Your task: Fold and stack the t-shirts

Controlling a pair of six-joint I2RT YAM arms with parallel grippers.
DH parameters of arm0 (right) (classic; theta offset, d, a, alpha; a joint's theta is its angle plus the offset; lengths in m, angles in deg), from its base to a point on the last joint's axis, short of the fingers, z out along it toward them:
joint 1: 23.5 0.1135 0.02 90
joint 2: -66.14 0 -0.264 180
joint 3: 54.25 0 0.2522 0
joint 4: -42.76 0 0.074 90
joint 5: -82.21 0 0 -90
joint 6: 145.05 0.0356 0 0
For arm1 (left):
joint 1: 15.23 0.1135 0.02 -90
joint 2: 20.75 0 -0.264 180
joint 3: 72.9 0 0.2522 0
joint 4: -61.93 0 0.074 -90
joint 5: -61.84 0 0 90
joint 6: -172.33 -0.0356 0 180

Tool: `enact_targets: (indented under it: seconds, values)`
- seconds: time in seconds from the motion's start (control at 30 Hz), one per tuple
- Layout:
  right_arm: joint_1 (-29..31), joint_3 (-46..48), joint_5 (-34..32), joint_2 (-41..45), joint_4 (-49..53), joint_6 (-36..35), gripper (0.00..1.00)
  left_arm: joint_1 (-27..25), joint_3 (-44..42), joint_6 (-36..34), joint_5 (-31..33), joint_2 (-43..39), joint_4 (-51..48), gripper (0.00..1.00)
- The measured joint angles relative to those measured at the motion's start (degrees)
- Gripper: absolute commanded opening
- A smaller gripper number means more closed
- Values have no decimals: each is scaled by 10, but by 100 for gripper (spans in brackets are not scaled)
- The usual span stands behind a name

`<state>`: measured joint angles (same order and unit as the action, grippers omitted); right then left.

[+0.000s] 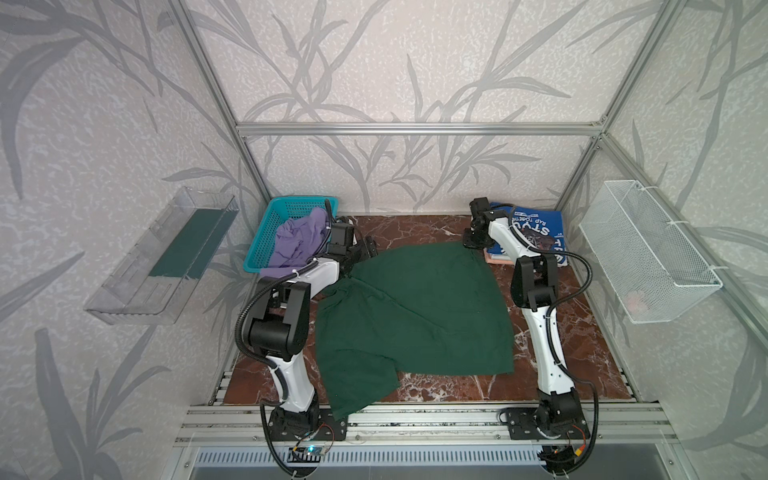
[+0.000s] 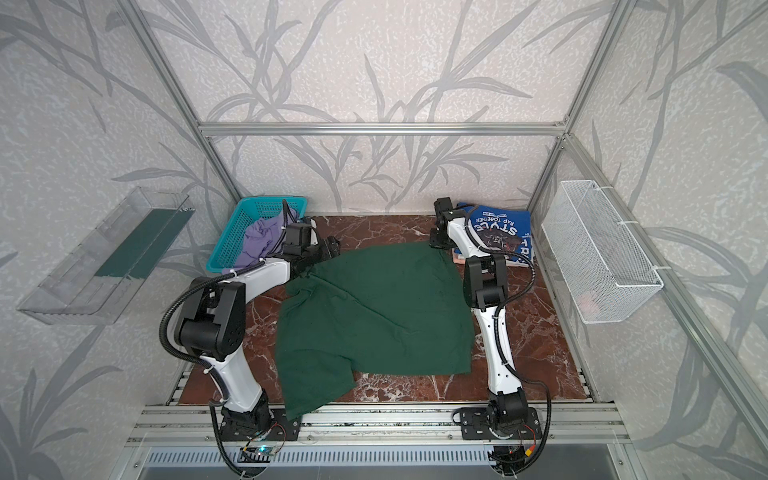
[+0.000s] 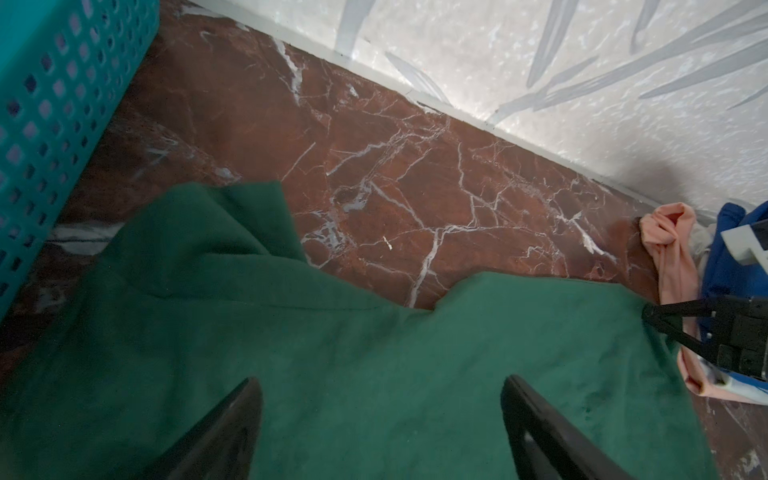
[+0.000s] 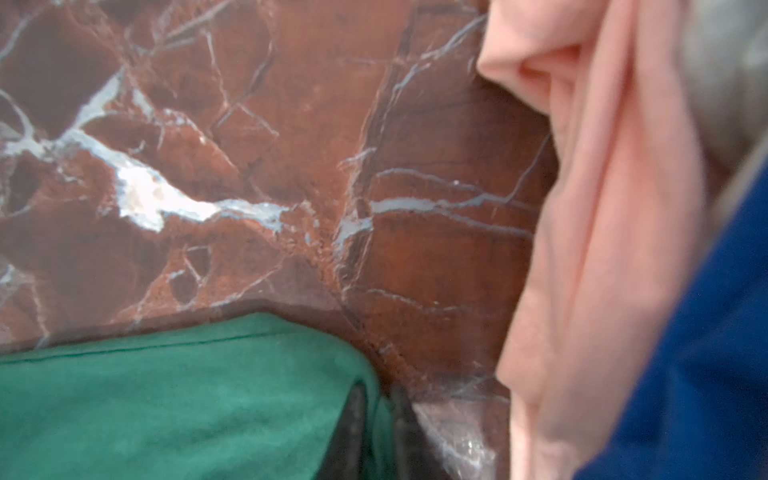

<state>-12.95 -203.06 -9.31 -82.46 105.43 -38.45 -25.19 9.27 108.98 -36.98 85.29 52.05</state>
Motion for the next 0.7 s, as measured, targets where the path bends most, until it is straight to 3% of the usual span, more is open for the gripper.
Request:
enact_targets:
  seconds: [0.17,0.57,0.7]
  values:
    - [0,1,-1,6,10,3,0,0,65,-16,8,43,-41,88]
    - [-12,10,-75,47,75,35,0,0,235,-64,44,151,-151,88]
    - [-14,26,-82,57,80,42,0,0,323,-79,60,212,-209,88]
